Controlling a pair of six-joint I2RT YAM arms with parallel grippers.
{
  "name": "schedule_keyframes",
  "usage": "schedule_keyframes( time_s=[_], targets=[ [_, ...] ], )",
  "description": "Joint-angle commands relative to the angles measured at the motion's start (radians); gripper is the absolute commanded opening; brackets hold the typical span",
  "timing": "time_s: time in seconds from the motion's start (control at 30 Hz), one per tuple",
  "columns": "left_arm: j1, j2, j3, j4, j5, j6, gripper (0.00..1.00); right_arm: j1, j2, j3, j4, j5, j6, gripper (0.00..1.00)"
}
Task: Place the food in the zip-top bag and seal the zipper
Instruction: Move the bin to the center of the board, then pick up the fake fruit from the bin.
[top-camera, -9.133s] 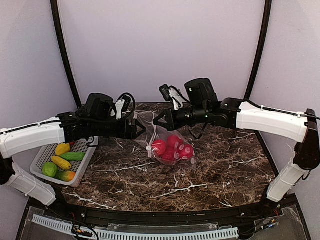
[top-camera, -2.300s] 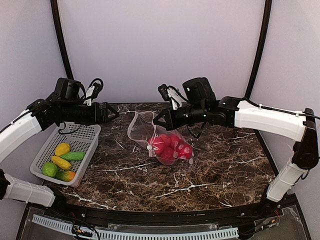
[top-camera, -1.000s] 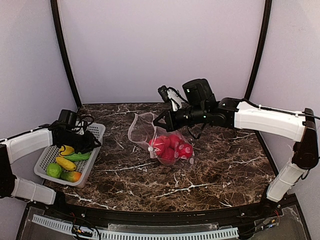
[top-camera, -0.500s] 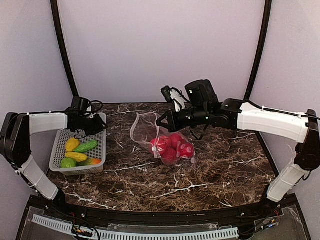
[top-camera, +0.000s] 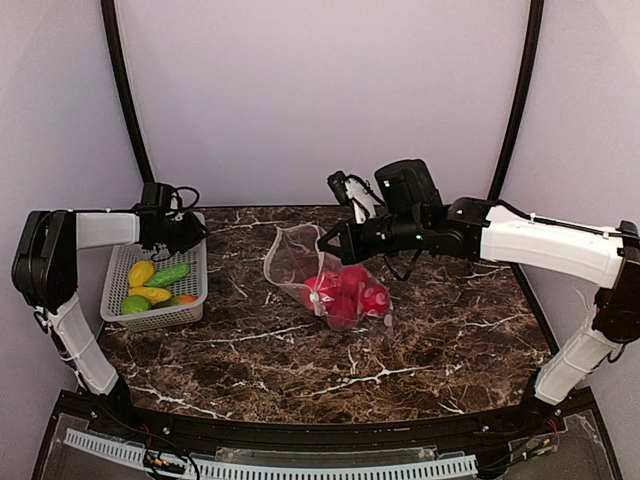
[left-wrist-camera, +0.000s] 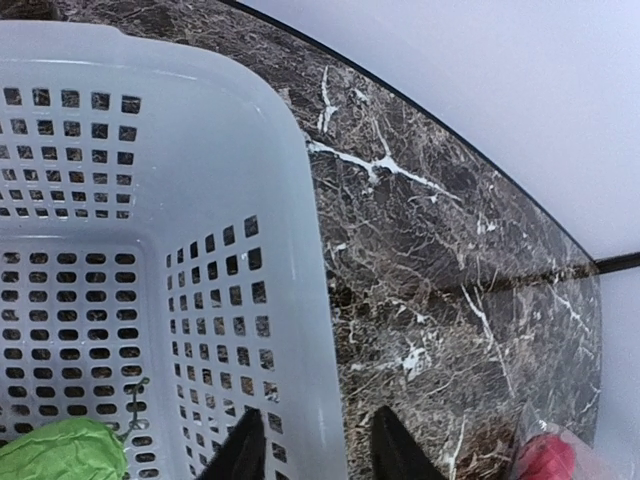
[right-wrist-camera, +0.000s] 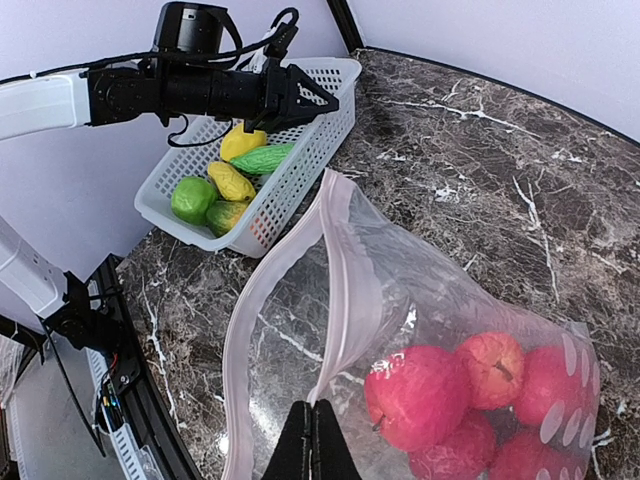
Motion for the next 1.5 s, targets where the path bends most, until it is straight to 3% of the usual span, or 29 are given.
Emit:
schedule_keyframes(
  time_s=[0.0,0.13,0.2,0.4,0.63,0.83,1.47],
  targets=[
    [0.004,-0.036,0.022,0.002,0.056,0.043,0.44,0.007,-0.026,-0.006,0.001,0.019,0.003,0.00],
    [0.003,-0.114,0.013,-0.066,0.084,0.112,0.70,0.006,-0.024,-0.004,0.001,0.018,0.000,0.00],
    [0.004,-0.188,-0.003,-0.116,0.095,0.160,0.77,0.006,-0.023,-0.003,0.003,0.015,-0.001,0.00],
    [0.003,-0.400,-0.135,-0.283,0.035,0.247,0.84,0.007,-0.006,0.000,0.020,-0.006,0.002,0.00],
    [0.003,-0.546,-0.336,-0.421,0.064,0.216,0.86,0.007,0.021,0.021,0.027,-0.045,-0.004,0.00],
    [0.003,-0.620,-0.412,-0.478,0.003,0.216,0.87,0.007,0.020,0.018,0.028,-0.044,-0.008,0.00],
    [0.004,-0.442,-0.385,-0.499,-0.127,0.346,0.86,0.006,0.020,0.014,0.029,-0.043,-0.007,0.00]
  ],
)
